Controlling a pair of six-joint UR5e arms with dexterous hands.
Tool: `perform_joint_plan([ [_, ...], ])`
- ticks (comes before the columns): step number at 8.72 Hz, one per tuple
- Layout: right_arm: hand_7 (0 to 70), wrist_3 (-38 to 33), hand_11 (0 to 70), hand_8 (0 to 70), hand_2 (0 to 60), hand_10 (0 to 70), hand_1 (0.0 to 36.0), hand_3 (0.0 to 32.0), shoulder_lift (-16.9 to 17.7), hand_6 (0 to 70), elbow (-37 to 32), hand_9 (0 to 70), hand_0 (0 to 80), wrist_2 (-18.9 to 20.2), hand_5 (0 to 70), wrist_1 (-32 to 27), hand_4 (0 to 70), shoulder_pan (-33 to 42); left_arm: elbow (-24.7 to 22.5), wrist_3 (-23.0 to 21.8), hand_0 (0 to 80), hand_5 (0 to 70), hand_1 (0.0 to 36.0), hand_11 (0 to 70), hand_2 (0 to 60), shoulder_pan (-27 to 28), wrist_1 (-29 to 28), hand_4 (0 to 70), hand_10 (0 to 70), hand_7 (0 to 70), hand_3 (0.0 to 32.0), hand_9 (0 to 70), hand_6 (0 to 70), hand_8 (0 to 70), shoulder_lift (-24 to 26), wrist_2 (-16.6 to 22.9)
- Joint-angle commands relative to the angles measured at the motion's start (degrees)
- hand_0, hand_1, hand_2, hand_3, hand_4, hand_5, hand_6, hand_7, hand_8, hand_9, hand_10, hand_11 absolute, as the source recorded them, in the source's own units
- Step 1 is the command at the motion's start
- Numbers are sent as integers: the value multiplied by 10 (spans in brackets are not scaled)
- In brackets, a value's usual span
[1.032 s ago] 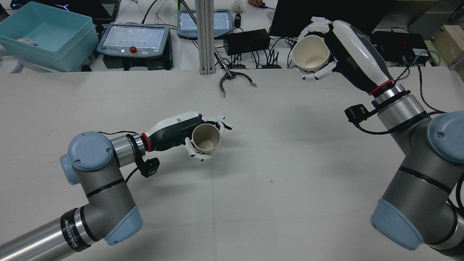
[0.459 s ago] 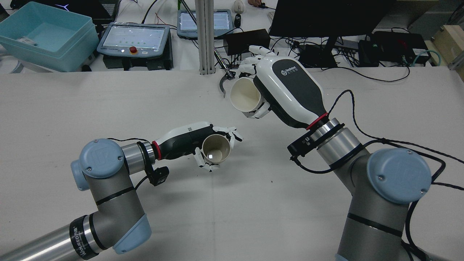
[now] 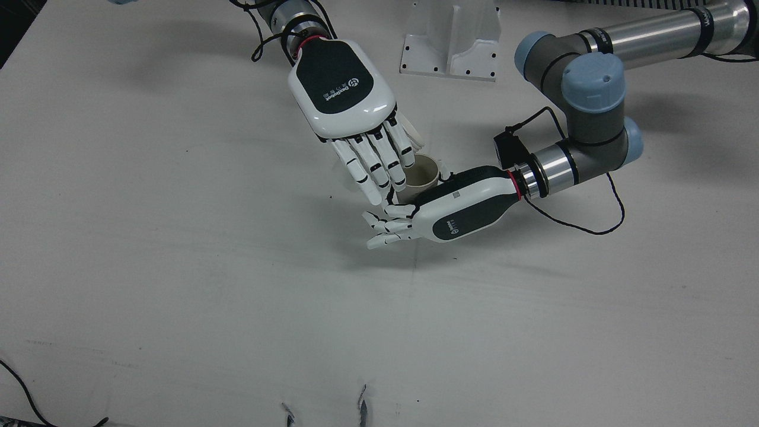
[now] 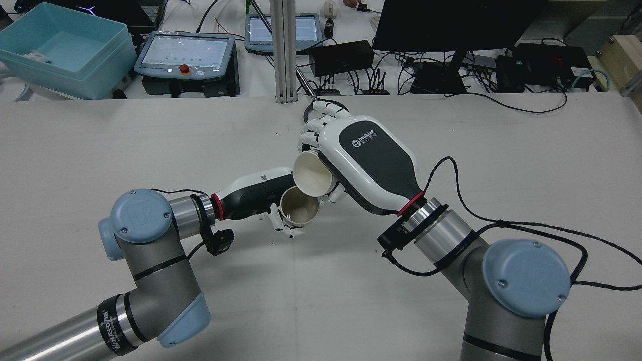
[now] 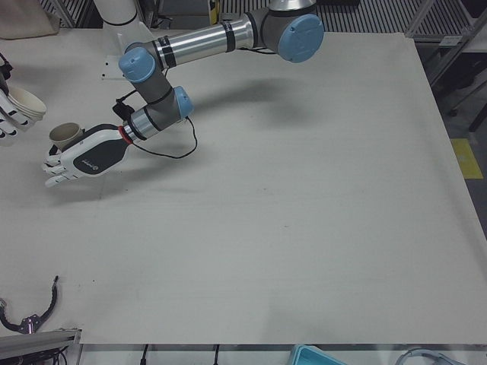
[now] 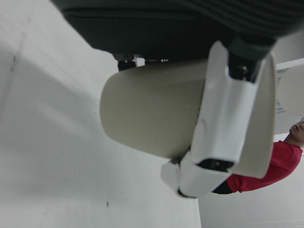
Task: Pour water
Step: 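Tilt the white cup with the right hand over the beige cup, then withdraw both hands apart, still holding their cups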
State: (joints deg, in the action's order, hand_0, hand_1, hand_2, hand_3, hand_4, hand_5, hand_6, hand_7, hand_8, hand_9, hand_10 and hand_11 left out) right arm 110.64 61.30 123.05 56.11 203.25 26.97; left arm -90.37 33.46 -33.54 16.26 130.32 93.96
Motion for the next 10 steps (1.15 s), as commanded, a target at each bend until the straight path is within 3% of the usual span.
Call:
perform_joint_plan([
  [1, 354, 17, 167, 310, 600, 94, 360, 0, 0, 364, 6, 413, 567, -6, 700, 2, 240, -1, 0, -1, 800, 700, 360, 178, 600, -1, 1, 405, 94, 294, 0, 59, 104, 34, 2, 1],
  [2, 347, 11, 170, 311, 600, 97, 360, 0, 1, 360, 14, 415, 561, -13, 700, 2, 246, 31, -4, -3, 800, 700, 360, 176, 600, -17, 3, 396, 93, 282, 0, 54, 94, 30, 1, 1],
  [3, 337, -37, 171, 311, 600, 98, 360, 0, 10, 352, 24, 415, 558, -24, 700, 3, 252, 78, -7, -6, 800, 700, 360, 176, 600, -57, 4, 391, 93, 273, 0, 52, 88, 28, -2, 5],
  [4, 345, -126, 171, 316, 600, 98, 360, 0, 40, 361, 22, 420, 560, -26, 700, 4, 262, 125, -4, -6, 766, 700, 360, 176, 600, -112, 3, 380, 94, 258, 0, 50, 78, 27, -9, 34],
  [5, 351, -223, 169, 319, 600, 96, 360, 0, 74, 370, 17, 422, 573, -26, 700, 4, 267, 168, -9, -10, 744, 700, 360, 177, 600, -156, 0, 374, 95, 253, 0, 50, 69, 26, -46, 58],
  [7, 350, -364, 171, 320, 600, 98, 360, 0, 122, 365, 10, 425, 572, -26, 700, 4, 268, 240, -9, -62, 768, 700, 360, 178, 600, -237, -39, 377, 95, 257, 0, 55, 74, 30, -129, 58],
  [8, 353, -443, 169, 322, 600, 96, 360, 0, 130, 369, -18, 427, 581, -26, 700, 4, 272, 267, -9, -72, 786, 700, 360, 181, 600, -278, -60, 380, 97, 262, 0, 58, 79, 32, -172, 57],
  [10, 347, -673, 168, 327, 600, 95, 360, 0, 134, 362, -148, 433, 585, -27, 700, 1, 261, 285, -8, -88, 800, 700, 360, 184, 600, -332, -76, 374, 98, 269, 0, 61, 81, 34, -220, 52],
])
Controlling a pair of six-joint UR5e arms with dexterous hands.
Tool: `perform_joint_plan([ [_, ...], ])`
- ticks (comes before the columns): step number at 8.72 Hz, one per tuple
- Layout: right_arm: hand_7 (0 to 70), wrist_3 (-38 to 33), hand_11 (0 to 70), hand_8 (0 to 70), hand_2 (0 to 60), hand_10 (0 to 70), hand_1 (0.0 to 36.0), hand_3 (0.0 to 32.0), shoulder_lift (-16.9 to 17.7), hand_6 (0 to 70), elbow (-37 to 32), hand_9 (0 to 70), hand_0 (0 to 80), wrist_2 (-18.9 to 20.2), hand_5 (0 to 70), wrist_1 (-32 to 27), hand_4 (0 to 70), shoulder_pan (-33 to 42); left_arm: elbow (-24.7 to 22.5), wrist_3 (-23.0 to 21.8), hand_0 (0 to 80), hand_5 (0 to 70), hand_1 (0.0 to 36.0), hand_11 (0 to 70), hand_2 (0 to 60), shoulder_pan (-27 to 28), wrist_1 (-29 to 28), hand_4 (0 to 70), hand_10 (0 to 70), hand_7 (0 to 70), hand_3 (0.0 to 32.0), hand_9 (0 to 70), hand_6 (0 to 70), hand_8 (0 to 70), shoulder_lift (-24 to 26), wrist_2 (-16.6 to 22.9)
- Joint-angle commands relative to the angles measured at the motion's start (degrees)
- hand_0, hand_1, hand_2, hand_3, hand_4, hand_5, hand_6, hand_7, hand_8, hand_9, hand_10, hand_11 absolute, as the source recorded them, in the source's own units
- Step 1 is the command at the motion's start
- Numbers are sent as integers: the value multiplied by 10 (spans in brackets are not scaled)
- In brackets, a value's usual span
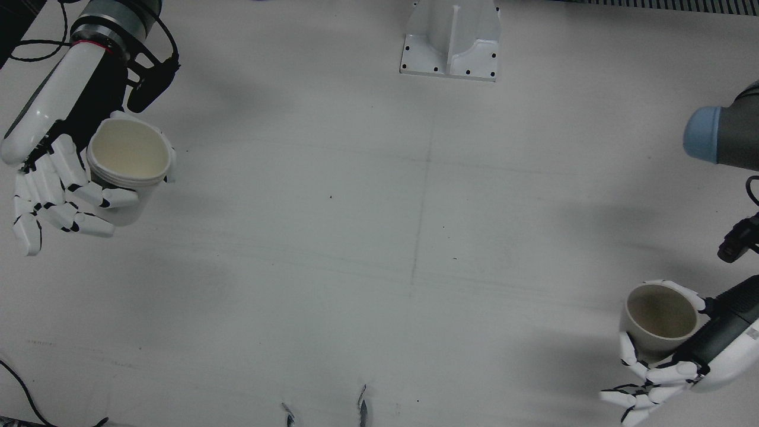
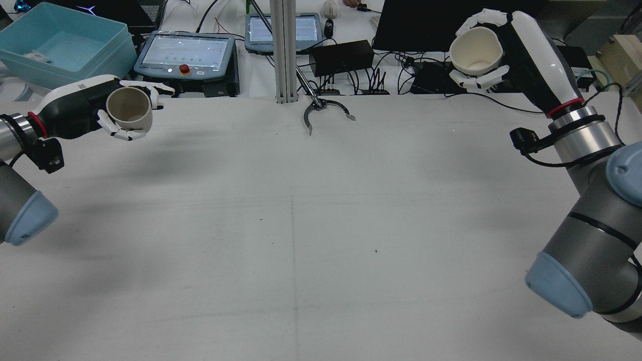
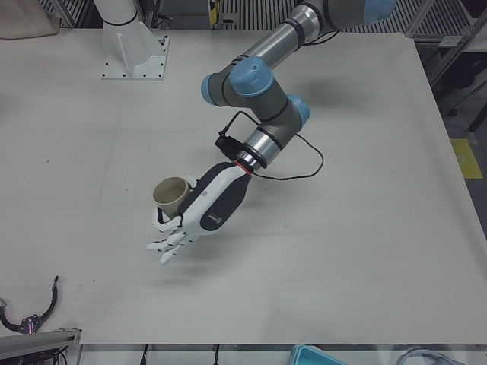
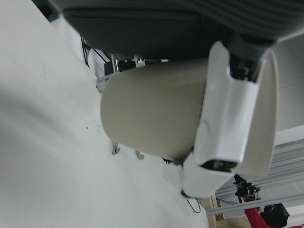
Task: Pour water
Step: 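Withdraw both hands apart, still holding their cups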
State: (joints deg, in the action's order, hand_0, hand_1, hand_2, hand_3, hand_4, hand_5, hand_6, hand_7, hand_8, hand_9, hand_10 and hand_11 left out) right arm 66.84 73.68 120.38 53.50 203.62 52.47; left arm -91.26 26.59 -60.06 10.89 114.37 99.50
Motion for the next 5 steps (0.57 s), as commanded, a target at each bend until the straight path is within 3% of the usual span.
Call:
perform_joint_plan([
  [1, 344, -334, 173, 333, 600, 99, 360, 0, 10, 357, -190, 441, 582, 0, 700, -8, 251, 28, 1, -19, 800, 700, 360, 183, 600, -82, -20, 374, 97, 275, 0, 63, 82, 36, -74, -7],
  [2, 334, -369, 177, 340, 600, 103, 358, 0, 10, 348, -218, 450, 573, -1, 700, -10, 244, 32, 1, -20, 800, 700, 360, 176, 600, -85, -17, 379, 92, 285, 0, 62, 85, 35, -95, -24],
  [3, 332, -377, 184, 351, 600, 109, 328, 0, 10, 343, -233, 465, 557, -12, 700, -15, 248, 33, 5, -19, 800, 700, 360, 172, 600, -86, -1, 366, 88, 288, 0, 58, 78, 30, -107, -37],
  [5, 333, -402, 193, 364, 600, 117, 310, 0, 6, 347, -290, 480, 550, -19, 693, -52, 253, 22, 2, -21, 800, 700, 360, 176, 600, -85, -24, 349, 91, 276, 0, 55, 68, 27, -153, -66],
])
